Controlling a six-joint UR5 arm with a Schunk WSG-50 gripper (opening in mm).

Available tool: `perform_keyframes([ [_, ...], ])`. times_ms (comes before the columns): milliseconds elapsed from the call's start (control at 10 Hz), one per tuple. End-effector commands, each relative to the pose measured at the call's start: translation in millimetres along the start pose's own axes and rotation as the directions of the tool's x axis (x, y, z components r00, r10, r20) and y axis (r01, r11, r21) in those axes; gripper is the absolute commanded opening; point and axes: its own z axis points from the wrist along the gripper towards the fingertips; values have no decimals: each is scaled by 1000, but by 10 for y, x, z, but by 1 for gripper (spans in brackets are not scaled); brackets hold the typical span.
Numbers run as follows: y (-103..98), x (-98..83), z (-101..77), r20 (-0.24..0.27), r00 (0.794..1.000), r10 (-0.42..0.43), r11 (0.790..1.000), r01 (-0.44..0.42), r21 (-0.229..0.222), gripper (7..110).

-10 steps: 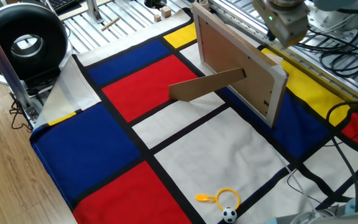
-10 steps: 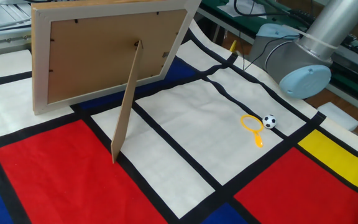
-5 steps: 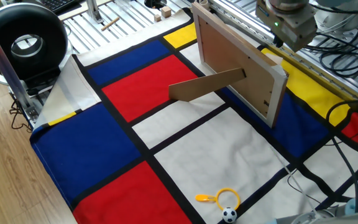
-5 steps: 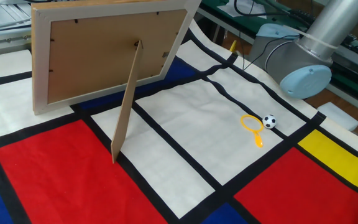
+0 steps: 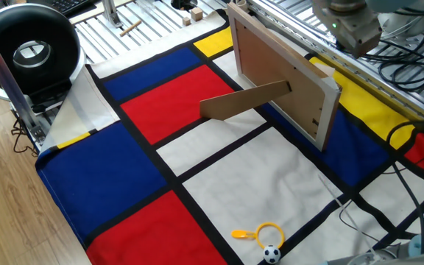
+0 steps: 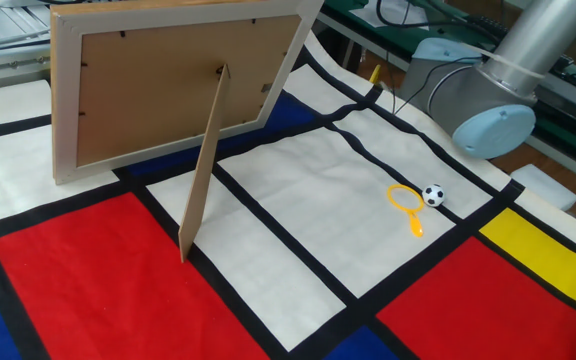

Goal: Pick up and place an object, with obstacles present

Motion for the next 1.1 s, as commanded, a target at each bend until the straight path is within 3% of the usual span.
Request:
perform_keyframes([
  [0, -161, 75, -12, -18, 988, 151, 986, -149, 68, 7],
  [100, -129, -84, -11, 45, 977, 209, 977, -211, 43, 7],
  [300, -131, -284, -26, 126, 944, 304, 951, -308, 15, 7],
  [400, -62, -508, -60, 199, 905, 377, 926, -374, -54, 7],
  [500, 6, -636, -89, 231, 874, 427, 904, -413, -111, 7],
  [600, -25, -530, -64, 197, 880, 432, 902, -424, -83, 7],
  [800, -63, -353, 41, 157, 911, 381, 924, -377, -59, 7],
  [1000, -171, -276, 252, 158, 905, 396, 918, -391, -60, 7],
])
